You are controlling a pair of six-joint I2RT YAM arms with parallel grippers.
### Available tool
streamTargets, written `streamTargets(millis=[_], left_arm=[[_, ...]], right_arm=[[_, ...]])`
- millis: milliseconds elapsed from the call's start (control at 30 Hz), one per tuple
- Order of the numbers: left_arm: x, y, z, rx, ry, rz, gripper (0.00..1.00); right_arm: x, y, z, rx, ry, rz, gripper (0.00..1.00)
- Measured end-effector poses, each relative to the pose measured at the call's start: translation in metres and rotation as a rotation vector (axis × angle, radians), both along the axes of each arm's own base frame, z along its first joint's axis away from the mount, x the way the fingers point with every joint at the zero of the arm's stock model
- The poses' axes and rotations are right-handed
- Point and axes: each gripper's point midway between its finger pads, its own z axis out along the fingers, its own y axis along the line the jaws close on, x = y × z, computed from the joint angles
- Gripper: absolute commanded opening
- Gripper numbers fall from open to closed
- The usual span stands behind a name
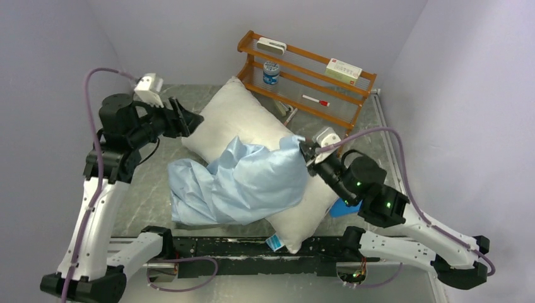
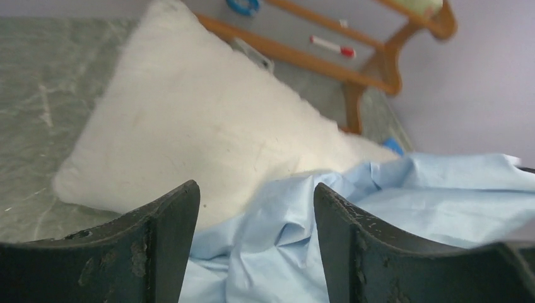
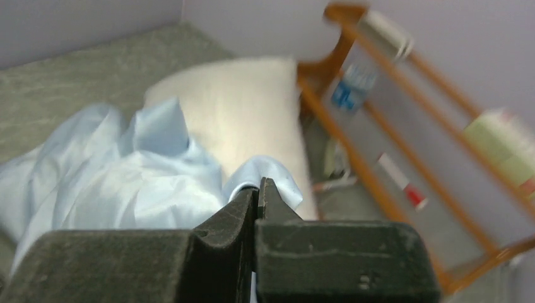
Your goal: Put the pillow into the pillowcase
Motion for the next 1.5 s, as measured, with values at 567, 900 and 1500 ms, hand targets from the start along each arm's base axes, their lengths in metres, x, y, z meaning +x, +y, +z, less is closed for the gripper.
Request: streamTargets(millis=[567, 900, 1500], left_arm=[[-0.047, -0.084, -0.081, 0.179, 0.154, -0.4, 0.75], [-0.03, -0.074, -0.122, 0.251, 0.241, -0.261, 0.81], [-0.017, -0.093, 0.091, -0.058, -0.164, -0.187, 0.05]], right_arm=[[-0.04, -0.055, -0.118, 0.365, 0.511, -0.107, 0.0], [-0.036, -0.041, -0.116, 0.329, 0.51, -0.084, 0.0], [-0.027, -0.054, 0.075, 0.511, 0.066, -0.009, 0.0]])
